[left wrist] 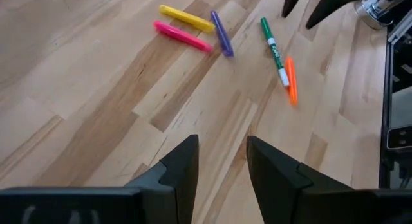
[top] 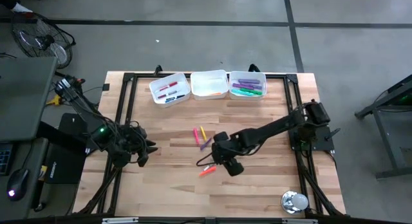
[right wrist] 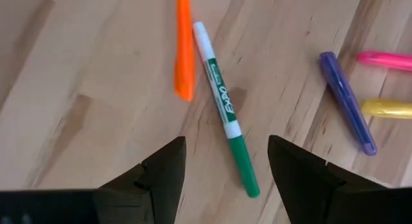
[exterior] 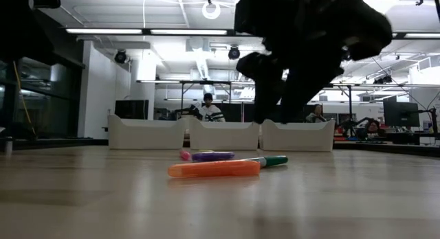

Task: Pick & Place Markers
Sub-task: Put the green marker pen into the left white bin

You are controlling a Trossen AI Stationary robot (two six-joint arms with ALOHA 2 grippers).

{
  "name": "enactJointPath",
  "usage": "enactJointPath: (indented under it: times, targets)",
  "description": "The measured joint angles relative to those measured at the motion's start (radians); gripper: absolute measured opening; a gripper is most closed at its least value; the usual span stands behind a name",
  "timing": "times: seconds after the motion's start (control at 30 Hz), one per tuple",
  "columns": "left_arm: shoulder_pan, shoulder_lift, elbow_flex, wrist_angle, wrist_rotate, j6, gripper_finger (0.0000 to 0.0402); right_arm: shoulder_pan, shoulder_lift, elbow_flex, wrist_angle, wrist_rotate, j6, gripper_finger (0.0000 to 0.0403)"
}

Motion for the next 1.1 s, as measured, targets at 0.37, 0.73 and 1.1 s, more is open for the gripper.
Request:
enactJointPath:
  times: [0.37, 0.73, 1.1]
  targets:
    - [0.0, 0.0, 0.0, -0.002, 0.02, 0.002, 0.0129, -0.046, 0.024, 0.002, 0.064, -0.025, -0.005, 0.0209]
    - [0.001, 0.0, 0.0, -0.002, 0.031, 0.001, 0.0129, -0.061, 0.198, 0.262, -0.181, -0.025, -0.109, 0.0209]
    - [0.001, 0.0, 0.0, -0.011, 0.031, 0.001, 0.0129, -0.039, 0.213, 0.214, -0.193, -0.055, -0.172, 0.0209]
